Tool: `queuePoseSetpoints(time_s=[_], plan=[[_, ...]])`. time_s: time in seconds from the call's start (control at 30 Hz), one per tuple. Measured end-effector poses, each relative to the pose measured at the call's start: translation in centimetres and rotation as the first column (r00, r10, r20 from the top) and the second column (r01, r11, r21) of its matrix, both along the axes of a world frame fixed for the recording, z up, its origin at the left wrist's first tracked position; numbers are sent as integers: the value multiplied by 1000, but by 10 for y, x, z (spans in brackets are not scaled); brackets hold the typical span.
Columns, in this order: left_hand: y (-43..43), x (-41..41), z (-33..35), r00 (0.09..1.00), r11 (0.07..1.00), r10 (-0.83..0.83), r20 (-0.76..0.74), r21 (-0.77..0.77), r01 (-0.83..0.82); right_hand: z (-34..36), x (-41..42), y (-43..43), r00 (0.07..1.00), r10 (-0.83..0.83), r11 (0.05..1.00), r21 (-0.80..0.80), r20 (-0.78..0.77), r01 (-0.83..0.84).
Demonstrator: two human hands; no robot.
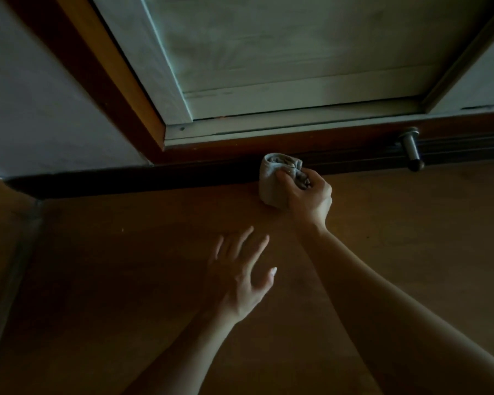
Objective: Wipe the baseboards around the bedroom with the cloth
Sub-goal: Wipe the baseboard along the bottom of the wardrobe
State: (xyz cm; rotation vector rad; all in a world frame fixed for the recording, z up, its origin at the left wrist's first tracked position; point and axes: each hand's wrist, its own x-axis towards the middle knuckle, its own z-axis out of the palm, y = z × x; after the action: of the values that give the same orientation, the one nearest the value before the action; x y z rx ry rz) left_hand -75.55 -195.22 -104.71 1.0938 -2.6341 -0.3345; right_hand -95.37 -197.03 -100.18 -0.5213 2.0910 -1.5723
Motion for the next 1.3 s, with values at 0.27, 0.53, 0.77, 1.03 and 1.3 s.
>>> queuePoseSetpoints(time_s=[0.27,0.53,0.77,1.03,1.3], plan=[[-2,-21,-10,999,999,-41,22,-33,41,-2,-33,13,998,-56,998,-9,15,57],[-3,-20,-14,998,998,-39,42,-42,40,-11,-31,7,998,30,1000,-5,-61,-30],[-2,-22,-12,998,999,-33,51,-31,35,-9,-31,7,964,49,999,13,-261,-47],[-2,-22,-10,998,999,-37,43,-35,39,-6,-35,7,974,44,999,10,-221,-43],[-1,-23,-9,995,999,-32,98,-18,34,-11,-49,26,966,-241,970,9,-90,243]])
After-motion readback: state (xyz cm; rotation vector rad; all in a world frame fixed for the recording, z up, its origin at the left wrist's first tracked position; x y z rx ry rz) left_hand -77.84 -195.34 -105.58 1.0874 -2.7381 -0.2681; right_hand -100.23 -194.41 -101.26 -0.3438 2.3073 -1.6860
